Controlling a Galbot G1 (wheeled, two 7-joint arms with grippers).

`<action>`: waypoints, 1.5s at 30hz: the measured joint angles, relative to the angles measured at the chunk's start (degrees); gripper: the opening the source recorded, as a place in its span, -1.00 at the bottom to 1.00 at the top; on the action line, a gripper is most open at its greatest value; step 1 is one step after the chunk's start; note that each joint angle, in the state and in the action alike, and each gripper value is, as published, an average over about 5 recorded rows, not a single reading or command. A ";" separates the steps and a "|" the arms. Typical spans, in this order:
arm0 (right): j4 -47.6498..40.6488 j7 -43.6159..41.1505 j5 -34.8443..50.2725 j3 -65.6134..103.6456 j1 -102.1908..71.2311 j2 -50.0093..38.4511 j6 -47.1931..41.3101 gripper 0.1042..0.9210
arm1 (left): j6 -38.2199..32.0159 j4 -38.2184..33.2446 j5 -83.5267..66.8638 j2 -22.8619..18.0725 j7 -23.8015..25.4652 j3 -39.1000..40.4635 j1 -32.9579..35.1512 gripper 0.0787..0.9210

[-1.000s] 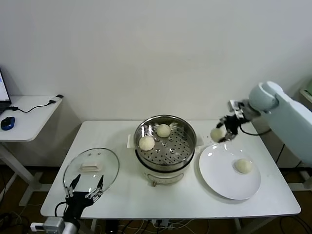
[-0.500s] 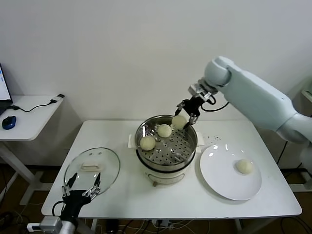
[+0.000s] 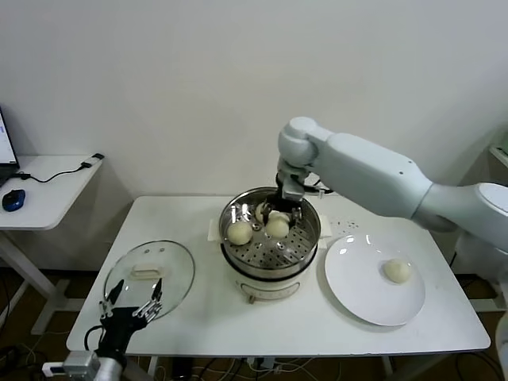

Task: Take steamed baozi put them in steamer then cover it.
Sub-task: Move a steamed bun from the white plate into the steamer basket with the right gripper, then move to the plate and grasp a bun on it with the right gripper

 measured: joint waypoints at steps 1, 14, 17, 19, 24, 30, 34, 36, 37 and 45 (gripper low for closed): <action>0.28 -0.16 -0.34 -0.42 -0.08 0.35 0.77 0.32 | -0.02 0.00 -0.03 0.02 0.00 0.01 -0.09 0.77; 1.78 -1.29 -2.87 -3.04 -2.13 3.90 6.30 0.32 | -0.11 -0.04 -0.85 0.16 0.04 -0.08 -0.49 0.77; 2.10 -1.34 -3.10 -3.33 -2.74 4.13 6.38 0.32 | -0.11 -0.04 -0.96 0.17 0.04 -0.01 -0.50 0.77; 2.38 -1.36 -3.15 -3.53 -3.13 4.13 6.38 0.32 | -0.10 -0.04 -0.99 0.16 0.04 0.07 -0.51 0.77; 3.08 -1.39 -3.30 -3.76 -3.92 4.06 6.38 0.32 | -0.07 -0.04 -1.11 0.16 0.04 0.10 -0.54 0.77; 3.79 -1.21 -3.30 -3.88 -4.07 3.63 6.37 0.42 | 0.05 -0.04 -1.20 -0.01 0.06 0.32 -0.71 0.77; 4.64 -1.07 -2.41 -3.87 -3.40 2.80 6.28 0.66 | 0.05 -0.04 -1.20 -0.05 0.09 0.34 -0.69 0.77; 5.23 -1.06 -1.76 -3.59 -2.78 2.16 5.70 0.72 | 0.06 -0.04 -1.19 -0.04 0.11 0.31 -0.72 0.77; 5.54 -1.08 -1.45 -3.33 -2.42 1.77 5.17 0.74 | 0.06 -0.04 -1.18 -0.04 0.13 0.31 -0.74 0.77; 8.76 -2.38 1.22 1.14 1.27 -3.59 -4.11 0.76 | 0.15 -0.04 -0.89 0.20 0.44 0.59 -0.45 0.77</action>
